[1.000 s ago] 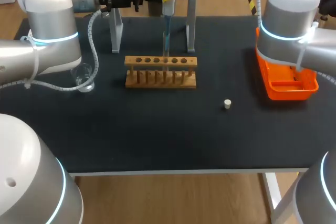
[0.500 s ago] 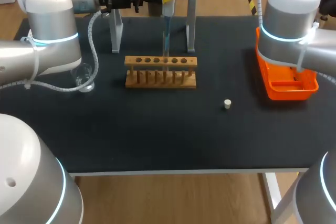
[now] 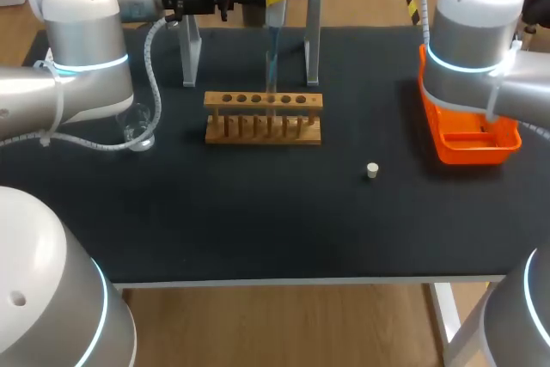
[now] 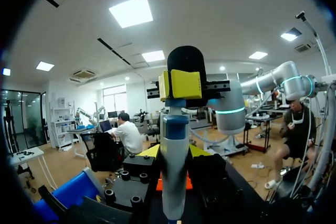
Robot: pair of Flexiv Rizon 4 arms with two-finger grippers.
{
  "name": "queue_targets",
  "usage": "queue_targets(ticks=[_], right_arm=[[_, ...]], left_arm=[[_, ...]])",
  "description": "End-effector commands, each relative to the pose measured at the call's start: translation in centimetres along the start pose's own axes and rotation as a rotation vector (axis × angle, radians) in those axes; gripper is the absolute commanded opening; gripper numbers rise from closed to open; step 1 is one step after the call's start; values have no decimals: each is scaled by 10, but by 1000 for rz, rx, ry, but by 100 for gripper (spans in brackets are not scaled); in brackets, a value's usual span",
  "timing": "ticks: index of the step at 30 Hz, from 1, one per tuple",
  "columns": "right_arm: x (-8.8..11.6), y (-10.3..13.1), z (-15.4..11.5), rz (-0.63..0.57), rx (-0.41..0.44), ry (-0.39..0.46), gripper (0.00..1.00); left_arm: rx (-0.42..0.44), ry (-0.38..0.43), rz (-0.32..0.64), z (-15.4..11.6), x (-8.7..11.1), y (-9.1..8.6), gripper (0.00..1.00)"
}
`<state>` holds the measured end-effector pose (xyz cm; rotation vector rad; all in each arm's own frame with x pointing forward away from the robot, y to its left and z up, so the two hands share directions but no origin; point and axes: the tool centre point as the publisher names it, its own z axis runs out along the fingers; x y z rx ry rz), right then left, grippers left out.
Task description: Invert the test tube, pick up the pipette, mount the tip to pipette, aspirate from beaker and dispense into the tube, eject the tip, return the pipette, and cap with the stopper.
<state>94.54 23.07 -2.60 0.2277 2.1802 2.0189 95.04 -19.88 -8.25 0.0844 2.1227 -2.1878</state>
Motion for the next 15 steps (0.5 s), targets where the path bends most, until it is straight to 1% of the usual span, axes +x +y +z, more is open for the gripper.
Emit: queue_targets(ticks=[1, 9, 15], right_arm=[[1, -10, -2, 5, 7, 4, 0], [1, -11, -1, 10, 15, 5, 0], [-1, 5, -7, -15, -19, -6, 0]], left_arm=[[3, 0, 1, 0, -2, -3, 0], [3, 0, 1, 0, -2, -3, 0], [3, 0, 1, 0, -2, -3, 0]])
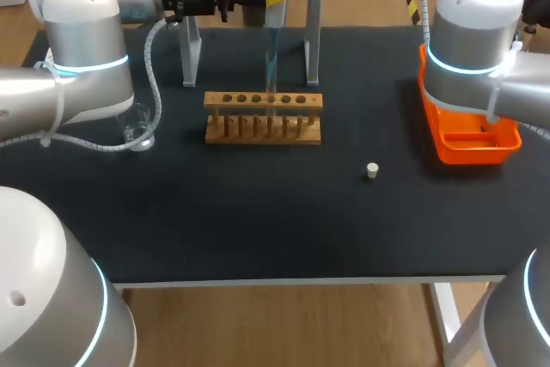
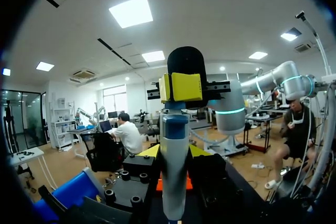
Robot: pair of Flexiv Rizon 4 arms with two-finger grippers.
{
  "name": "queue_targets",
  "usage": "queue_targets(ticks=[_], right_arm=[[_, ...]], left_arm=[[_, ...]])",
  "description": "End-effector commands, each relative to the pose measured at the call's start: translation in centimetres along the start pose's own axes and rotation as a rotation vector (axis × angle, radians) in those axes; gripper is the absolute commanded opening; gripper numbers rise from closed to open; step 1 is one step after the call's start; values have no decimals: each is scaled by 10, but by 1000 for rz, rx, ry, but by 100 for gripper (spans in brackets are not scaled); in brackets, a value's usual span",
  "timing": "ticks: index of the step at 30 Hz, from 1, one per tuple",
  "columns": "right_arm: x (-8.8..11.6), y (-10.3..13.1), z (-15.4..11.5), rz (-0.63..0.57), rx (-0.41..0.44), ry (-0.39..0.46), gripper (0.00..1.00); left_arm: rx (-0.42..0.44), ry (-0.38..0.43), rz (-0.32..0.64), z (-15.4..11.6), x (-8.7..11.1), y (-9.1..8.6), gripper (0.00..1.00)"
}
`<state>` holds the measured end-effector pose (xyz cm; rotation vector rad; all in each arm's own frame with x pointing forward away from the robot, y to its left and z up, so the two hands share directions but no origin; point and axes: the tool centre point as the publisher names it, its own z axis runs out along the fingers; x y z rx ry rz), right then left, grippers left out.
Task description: Invert the test tube, pick up the pipette, mount the tip to pipette, aspirate from beaker and dispense into the tube, eject the tip, return the pipette, and cap with the stopper.
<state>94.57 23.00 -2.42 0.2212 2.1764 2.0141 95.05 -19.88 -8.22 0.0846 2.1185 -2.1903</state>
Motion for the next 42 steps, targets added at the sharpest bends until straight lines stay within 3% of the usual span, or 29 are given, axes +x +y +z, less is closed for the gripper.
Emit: queue_targets(ticks=[1, 6, 7, 8, 9, 10, 12, 18, 26, 37, 42], right_arm=[[-2, 6, -9, -11, -27, -7, 0], [0, 20, -26, -33, -77, -16, 4], [1, 23, -30, -39, -91, -16, 27], [2, 25, -34, -46, -105, -15, 43], [4, 28, -38, -55, -113, -17, 49], [5, 30, -42, -62, -124, -18, 71], [5, 33, -50, -79, -142, -17, 100], [-3, 25, -75, -105, -141, -51, 100], [-11, -3, -102, -143, -92, -72, 100], [-8, -65, -114, -142, 30, -22, 100], [-6, -108, -110, -133, 95, 6, 100]], left_arm=[[0, 0, 0, 0, -1, -3, 0], [0, 0, 0, 0, -1, -3, 0], [0, 0, 0, 0, -1, -3, 0], [0, 0, 0, 0, -1, -3, 0], [0, 0, 0, 0, -1, -3, 0], [0, 0, 0, 0, -1, -3, 0], [0, 0, 0, 0, -1, -3, 0], [0, 0, 0, 0, -1, -3, 0], [0, 0, 0, 0, -1, -3, 0], [0, 0, 0, 0, -1, -3, 0], [0, 0, 0, 0, -1, -3, 0]])
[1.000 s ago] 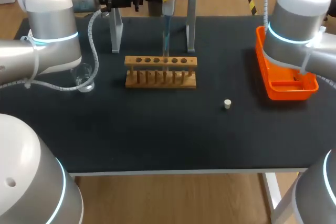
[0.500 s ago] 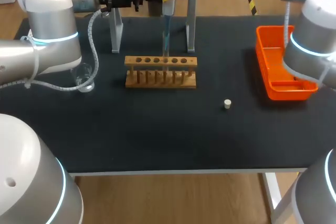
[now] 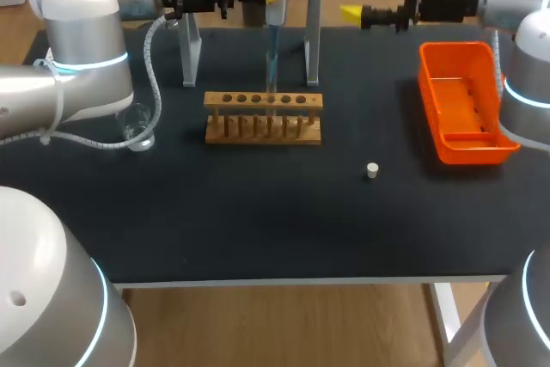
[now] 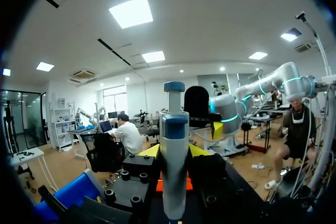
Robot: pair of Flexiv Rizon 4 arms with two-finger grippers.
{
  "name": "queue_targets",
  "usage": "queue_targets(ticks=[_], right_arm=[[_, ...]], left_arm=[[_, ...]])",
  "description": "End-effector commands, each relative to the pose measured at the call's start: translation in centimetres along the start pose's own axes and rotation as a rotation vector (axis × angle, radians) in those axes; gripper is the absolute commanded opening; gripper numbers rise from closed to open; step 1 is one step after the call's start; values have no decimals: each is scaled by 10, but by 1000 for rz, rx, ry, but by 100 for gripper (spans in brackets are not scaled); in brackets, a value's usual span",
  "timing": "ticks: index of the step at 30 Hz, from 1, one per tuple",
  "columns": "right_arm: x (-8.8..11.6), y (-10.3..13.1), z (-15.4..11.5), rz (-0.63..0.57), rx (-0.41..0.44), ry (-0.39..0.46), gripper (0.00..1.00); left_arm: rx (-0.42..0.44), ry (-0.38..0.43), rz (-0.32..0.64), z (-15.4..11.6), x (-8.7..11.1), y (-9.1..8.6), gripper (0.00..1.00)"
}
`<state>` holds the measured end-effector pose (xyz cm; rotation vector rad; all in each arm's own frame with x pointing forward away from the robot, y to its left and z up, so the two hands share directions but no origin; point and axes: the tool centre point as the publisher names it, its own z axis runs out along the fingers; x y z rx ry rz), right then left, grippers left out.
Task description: Invert the test tube, pick up the pipette, mount the tip to pipette, aspirate from beaker and dispense into the tube, eject the tip, return the pipette, and cap with the stopper.
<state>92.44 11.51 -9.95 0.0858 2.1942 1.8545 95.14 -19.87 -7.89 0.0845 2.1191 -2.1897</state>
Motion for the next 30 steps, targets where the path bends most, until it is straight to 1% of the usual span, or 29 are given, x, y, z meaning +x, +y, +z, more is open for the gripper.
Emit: queue_targets(ticks=[1, 6, 9, 12, 13, 14, 15, 22, 26, 30], right_arm=[[2, -34, 5, 20, 31, 19, 100], [4, -67, 19, 54, 75, 22, 100], [6, -82, 30, 57, 83, 27, 100], [9, -94, 43, 35, 82, 49, 100], [9, -96, 45, 24, 82, 54, 100], [10, -100, 50, 27, 54, 84, 100], [11, -103, 53, 24, 50, 87, 100], [8, -124, 71, 32, 76, 108, 100], [9, -126, 79, 19, 70, 152, 100], [8, -133, 88, 20, 83, 162, 100]], left_arm=[[1, 0, 0, 0, 0, 0, 0], [1, 0, 0, 0, 0, 0, 0], [1, 0, 0, 0, 0, 0, 0], [1, 0, 0, 0, 0, 0, 0], [1, 0, 0, 0, 0, 0, 0], [1, 0, 0, 0, 0, 0, 0], [1, 0, 0, 0, 0, 0, 0], [1, 0, 0, 0, 0, 0, 0], [1, 0, 0, 0, 0, 0, 0], [1, 0, 0, 0, 0, 0, 0]])
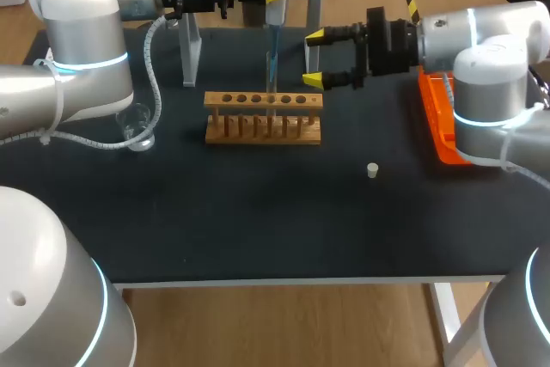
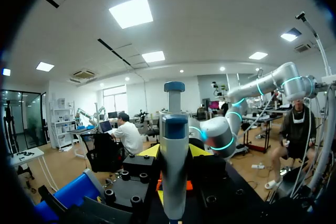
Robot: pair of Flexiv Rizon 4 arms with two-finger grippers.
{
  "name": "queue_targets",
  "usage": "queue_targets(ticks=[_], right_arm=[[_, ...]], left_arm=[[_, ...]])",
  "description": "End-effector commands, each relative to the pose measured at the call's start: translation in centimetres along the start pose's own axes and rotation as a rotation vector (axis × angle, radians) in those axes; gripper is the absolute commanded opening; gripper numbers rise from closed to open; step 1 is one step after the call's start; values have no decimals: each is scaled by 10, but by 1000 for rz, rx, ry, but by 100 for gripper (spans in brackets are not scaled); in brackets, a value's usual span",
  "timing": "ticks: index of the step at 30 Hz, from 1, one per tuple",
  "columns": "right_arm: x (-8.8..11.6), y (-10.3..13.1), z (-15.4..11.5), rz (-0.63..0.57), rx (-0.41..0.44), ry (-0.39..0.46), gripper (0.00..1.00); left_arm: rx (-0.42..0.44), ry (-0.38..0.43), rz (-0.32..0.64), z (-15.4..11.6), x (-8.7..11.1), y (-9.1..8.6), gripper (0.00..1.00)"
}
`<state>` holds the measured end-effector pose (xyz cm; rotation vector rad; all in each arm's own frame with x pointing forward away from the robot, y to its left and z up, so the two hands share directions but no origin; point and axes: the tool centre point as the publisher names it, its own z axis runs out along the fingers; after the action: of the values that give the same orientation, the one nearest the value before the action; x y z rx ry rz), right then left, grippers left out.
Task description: Invert the test tube, pick up the pipette, mount the tip to pipette, aspirate from beaker and dispense into the tube, eject the tip, return the pipette, and cap with the stopper.
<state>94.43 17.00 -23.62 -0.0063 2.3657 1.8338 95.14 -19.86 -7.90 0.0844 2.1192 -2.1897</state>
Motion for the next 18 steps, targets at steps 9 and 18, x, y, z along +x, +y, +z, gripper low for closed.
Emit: queue_targets(ticks=[9, 18], right_arm=[[-22, -18, 39, 15, 32, 51, 100], [-27, -28, 65, 16, 60, 54, 100]], left_arm=[[1, 1, 0, 0, 0, 0, 0], [1, 1, 0, 0, 0, 0, 0]])
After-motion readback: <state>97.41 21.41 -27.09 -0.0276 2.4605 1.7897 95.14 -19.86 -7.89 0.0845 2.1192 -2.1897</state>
